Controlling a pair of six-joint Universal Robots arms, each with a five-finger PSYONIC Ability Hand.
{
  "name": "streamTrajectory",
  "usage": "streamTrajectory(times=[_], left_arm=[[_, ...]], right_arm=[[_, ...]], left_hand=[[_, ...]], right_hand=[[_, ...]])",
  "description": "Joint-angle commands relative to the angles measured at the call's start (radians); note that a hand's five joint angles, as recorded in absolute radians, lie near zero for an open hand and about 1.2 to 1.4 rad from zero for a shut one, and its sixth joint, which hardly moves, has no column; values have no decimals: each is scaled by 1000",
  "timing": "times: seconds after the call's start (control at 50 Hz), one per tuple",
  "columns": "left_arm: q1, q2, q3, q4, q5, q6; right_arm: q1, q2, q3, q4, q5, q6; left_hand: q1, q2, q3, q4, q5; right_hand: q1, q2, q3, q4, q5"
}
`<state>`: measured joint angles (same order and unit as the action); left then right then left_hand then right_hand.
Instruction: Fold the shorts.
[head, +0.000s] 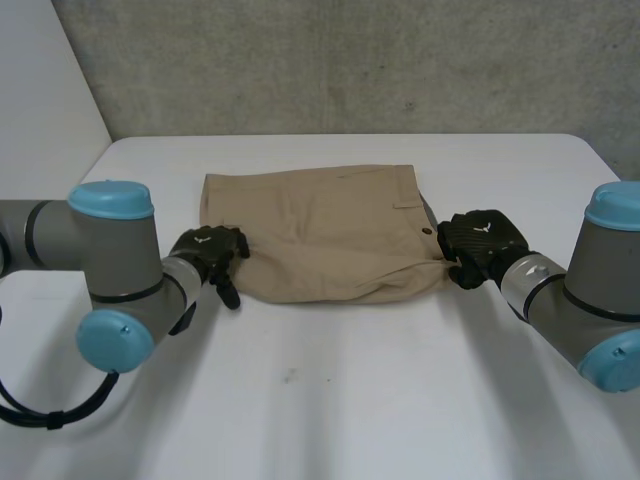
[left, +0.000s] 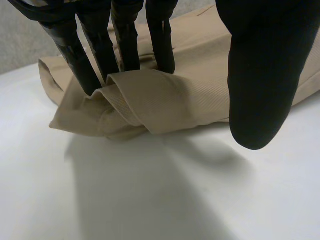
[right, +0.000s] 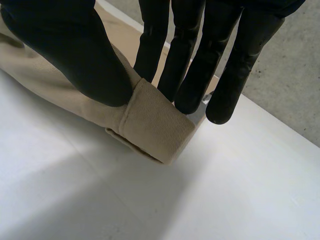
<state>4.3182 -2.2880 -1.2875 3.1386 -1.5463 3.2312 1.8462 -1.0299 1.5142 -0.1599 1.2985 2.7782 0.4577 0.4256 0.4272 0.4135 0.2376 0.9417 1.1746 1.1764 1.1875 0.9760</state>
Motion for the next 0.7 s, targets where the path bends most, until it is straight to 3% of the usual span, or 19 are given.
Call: streamTrajectory(times=[0.02,0.1,0.18,0.26,0.28,0.42,0.5,0.64,0.7], left_arm=[[0,-50,66,32,2,73],[-2,-88,112,40,2,85],[-3,-130,154,40,-3,87],[-8,-153,175,38,3,87],[-11,-153,175,37,5,85],[-28,-49,125,-17,8,73],[-34,166,4,-155,40,71],[-9,315,-88,-334,115,82],[53,367,-139,-445,129,88]], right_arm=[[8,-2,-9,0,1,21],[22,1,-19,-3,2,20],[25,4,-32,-4,10,20],[25,7,-42,-1,13,21],[25,5,-45,-1,18,21],[27,-22,-55,61,90,8],[27,-59,-55,149,99,-20],[30,-105,-51,264,104,-147],[28,-131,-40,315,107,-222]], left_hand=[[0,32,30,44,45],[29,61,59,73,74],[216,248,247,260,262],[691,723,721,735,737],[936,968,967,980,982],[939,971,969,983,984],[939,971,969,983,984],[939,971,969,983,984],[939,971,969,983,984]], right_hand=[[455,222,220,209,246],[455,222,220,209,246],[455,222,220,209,246],[455,222,220,209,246],[455,222,220,209,246],[455,222,220,209,246],[455,222,220,209,246],[455,222,220,209,246],[455,222,220,209,246]])
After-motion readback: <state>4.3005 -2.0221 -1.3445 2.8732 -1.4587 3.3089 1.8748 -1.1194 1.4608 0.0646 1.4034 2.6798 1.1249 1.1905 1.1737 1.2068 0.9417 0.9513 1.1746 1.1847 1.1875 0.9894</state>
